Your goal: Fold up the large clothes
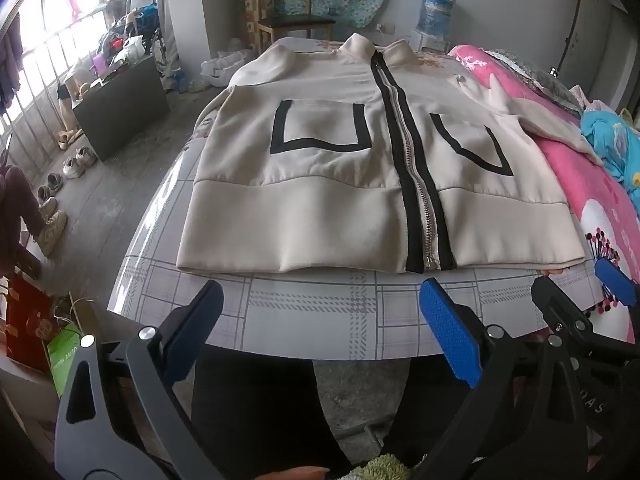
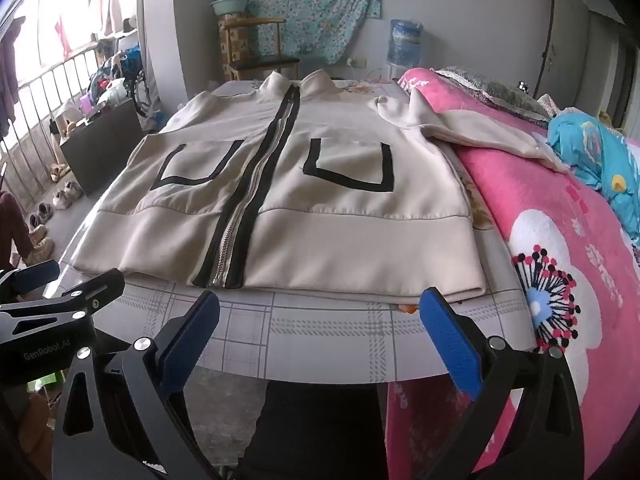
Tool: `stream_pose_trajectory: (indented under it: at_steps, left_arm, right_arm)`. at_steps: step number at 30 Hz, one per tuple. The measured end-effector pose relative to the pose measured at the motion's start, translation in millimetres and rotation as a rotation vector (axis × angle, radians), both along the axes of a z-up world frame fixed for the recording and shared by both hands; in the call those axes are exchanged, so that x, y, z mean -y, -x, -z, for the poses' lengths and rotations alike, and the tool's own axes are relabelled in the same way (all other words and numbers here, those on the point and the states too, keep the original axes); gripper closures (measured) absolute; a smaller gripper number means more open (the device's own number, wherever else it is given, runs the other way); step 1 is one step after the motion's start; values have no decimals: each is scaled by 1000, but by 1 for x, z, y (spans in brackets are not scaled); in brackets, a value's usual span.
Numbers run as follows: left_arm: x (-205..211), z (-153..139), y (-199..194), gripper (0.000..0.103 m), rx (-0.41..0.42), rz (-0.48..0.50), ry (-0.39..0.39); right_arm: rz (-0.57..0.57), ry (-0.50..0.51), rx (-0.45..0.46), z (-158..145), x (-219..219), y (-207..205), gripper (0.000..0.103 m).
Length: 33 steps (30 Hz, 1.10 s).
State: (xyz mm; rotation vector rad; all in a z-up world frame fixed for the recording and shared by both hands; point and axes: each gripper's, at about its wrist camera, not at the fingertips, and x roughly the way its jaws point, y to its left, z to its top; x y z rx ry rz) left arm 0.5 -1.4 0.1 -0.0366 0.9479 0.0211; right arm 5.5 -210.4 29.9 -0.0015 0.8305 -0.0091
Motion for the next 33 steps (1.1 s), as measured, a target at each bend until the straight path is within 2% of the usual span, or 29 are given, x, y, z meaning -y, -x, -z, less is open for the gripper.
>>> stream_pose_trajectory:
  at_steps: [33]
  left_arm:
    - [-8,-1,-2,8,3,-1,2]
  right_arm:
    - [3,13,0,-2,-3,0,5]
